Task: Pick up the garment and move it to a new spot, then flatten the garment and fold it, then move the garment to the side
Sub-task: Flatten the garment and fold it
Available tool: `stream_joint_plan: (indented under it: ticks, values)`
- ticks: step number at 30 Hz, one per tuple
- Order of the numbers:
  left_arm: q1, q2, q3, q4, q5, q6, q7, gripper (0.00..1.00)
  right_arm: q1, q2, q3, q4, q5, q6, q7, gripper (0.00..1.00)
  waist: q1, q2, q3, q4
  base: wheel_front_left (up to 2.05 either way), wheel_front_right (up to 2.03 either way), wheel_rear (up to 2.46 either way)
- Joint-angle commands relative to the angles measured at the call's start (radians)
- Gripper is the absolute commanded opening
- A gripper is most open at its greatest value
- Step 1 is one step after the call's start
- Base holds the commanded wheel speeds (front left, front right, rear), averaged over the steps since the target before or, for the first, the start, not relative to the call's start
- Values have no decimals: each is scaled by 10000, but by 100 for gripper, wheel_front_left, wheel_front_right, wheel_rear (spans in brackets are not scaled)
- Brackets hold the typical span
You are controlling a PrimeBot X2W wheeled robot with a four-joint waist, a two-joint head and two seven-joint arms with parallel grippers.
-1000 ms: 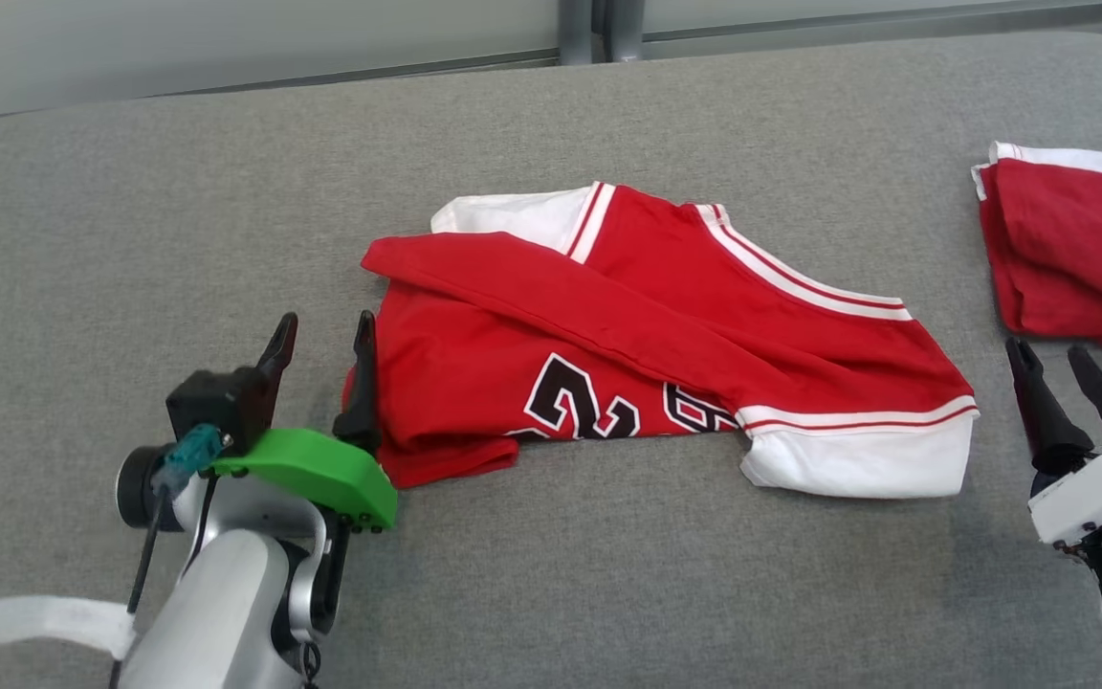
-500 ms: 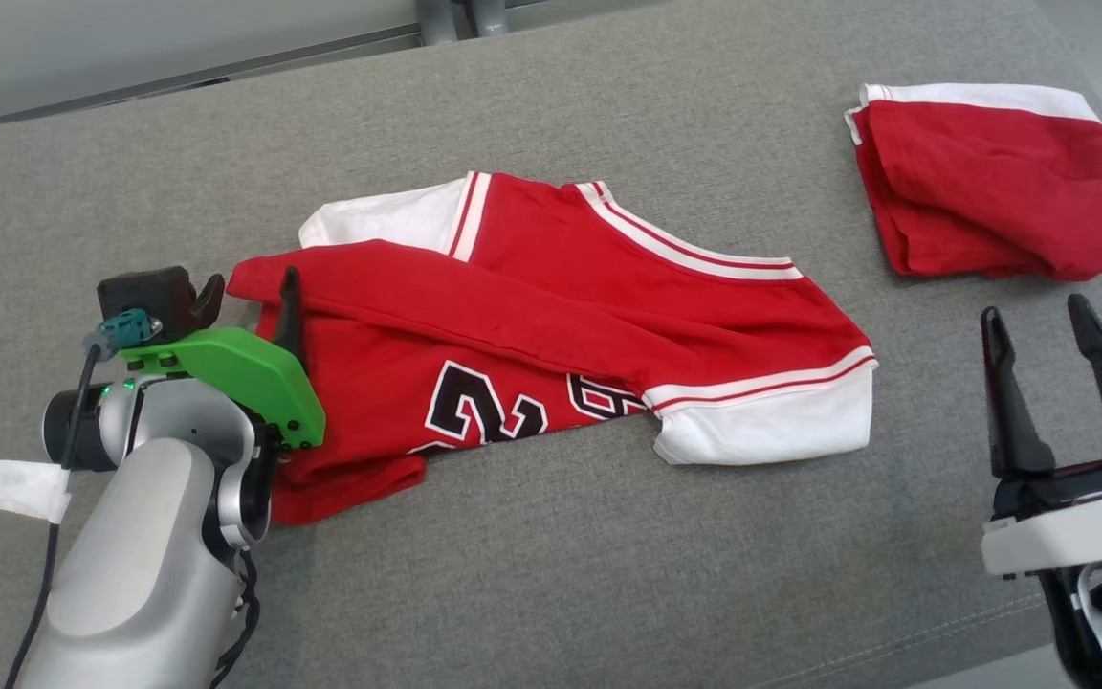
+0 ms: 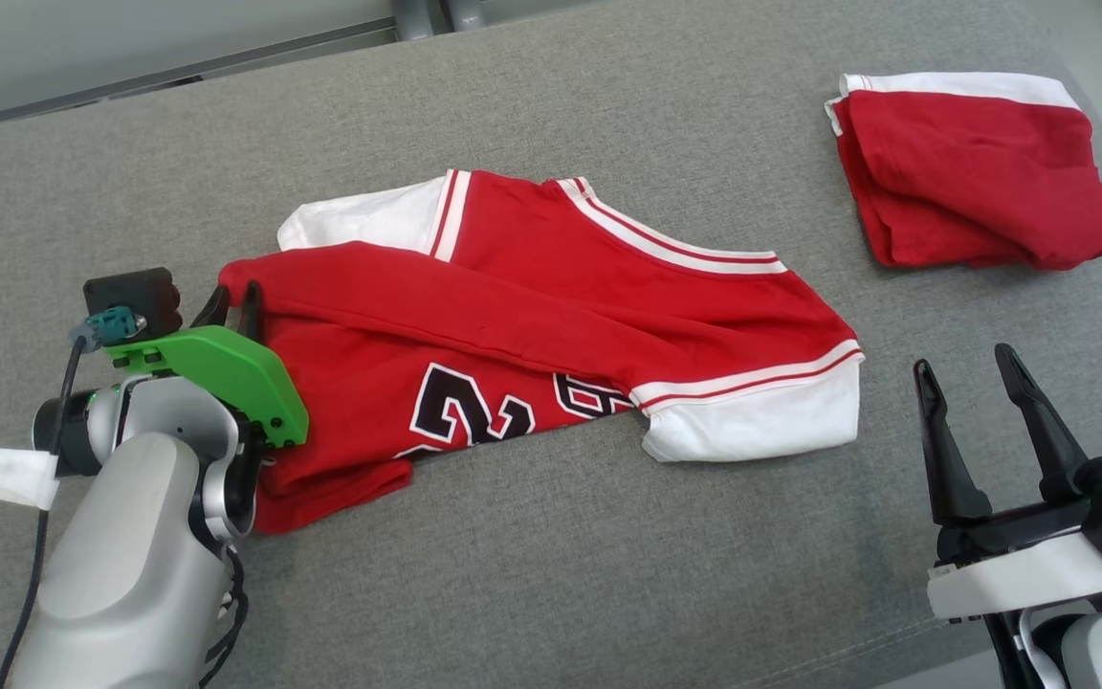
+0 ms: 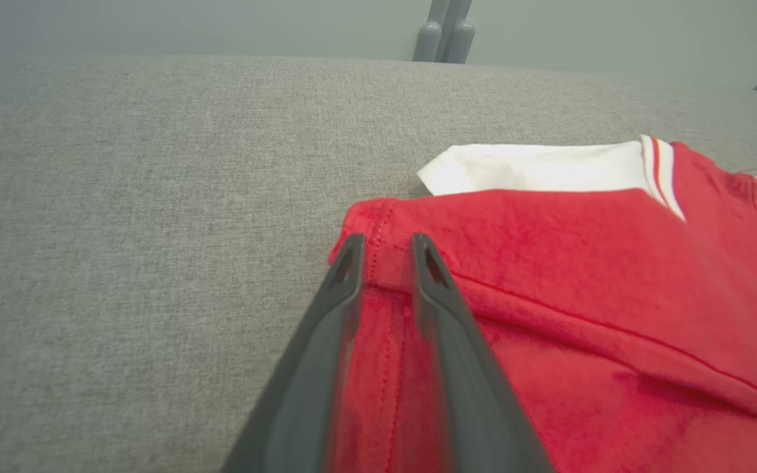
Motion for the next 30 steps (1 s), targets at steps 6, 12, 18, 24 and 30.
stream_joint_plan:
  ticks: [6, 12, 18, 24, 30]
  values:
    - [-392, -128, -47, 411, -133, -130, -160, 100, -100, -52, 135, 115, -53, 1, -107, 100, 0, 76, 37, 44, 0, 0, 0]
    - [-656, -27, -130, 778, -171, -274, 126, 100, -120, -86, 211, 149, -59, 1, -134, 100, 0, 76, 76, 3, 0, 0, 0]
    - [-827, -129, -177, 1039, -470, -552, 610, 100, -108, -21, 249, 174, -71, 1, -143, 100, 0, 76, 110, -24, 0, 0, 0]
    - [-1111, -38, -371, 1398, -392, -680, 887, 89, -205, 12, 276, 191, -27, 1, -144, 100, 0, 76, 202, -71, 0, 0, 0]
    - [-1272, -105, -451, 1711, -355, -743, 690, 25, -220, 15, 266, 234, -25, 1, -155, 100, 0, 76, 197, -133, 0, 0, 0]
